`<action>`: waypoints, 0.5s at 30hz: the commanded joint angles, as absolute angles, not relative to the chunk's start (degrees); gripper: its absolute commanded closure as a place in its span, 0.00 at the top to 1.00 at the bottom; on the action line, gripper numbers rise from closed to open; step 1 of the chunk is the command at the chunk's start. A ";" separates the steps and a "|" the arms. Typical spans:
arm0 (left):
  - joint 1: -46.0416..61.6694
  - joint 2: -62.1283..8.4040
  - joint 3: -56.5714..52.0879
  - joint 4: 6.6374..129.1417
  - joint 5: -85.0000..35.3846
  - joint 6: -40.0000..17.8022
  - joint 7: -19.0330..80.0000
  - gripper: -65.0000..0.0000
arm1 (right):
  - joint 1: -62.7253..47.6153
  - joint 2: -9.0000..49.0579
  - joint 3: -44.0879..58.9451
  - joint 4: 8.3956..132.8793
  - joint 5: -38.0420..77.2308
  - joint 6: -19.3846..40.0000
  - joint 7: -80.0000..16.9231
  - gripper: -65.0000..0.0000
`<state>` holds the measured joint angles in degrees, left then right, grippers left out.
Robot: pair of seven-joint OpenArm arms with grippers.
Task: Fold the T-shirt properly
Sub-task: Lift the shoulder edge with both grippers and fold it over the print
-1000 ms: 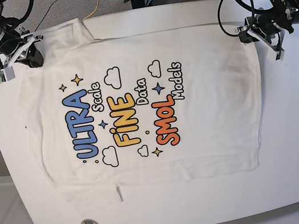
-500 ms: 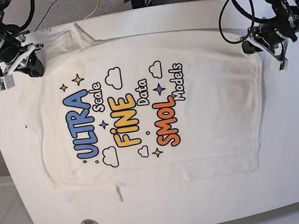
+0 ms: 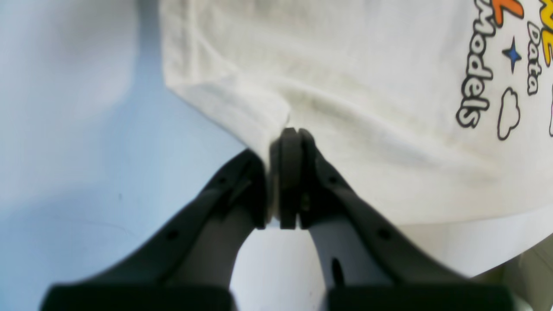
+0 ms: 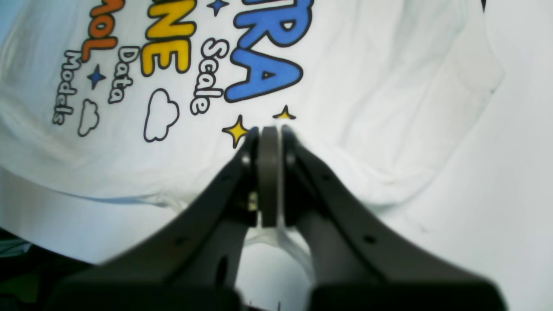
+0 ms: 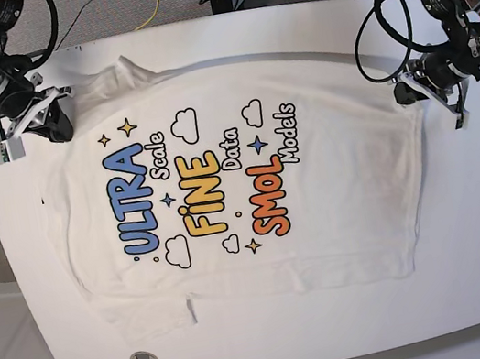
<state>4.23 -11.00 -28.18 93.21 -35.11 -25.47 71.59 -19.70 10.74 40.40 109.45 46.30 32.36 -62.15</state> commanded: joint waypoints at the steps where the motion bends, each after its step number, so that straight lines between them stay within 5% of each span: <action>1: 2.59 -11.74 -28.44 94.11 -35.82 -25.45 71.08 0.05 | -17.54 11.56 40.75 110.46 47.25 32.40 -62.02 0.00; 15: -1.89 -11.74 -28.44 93.85 -35.56 -25.36 71.08 0.05 | -10.95 11.91 40.75 110.20 45.05 29.14 -63.78 0.00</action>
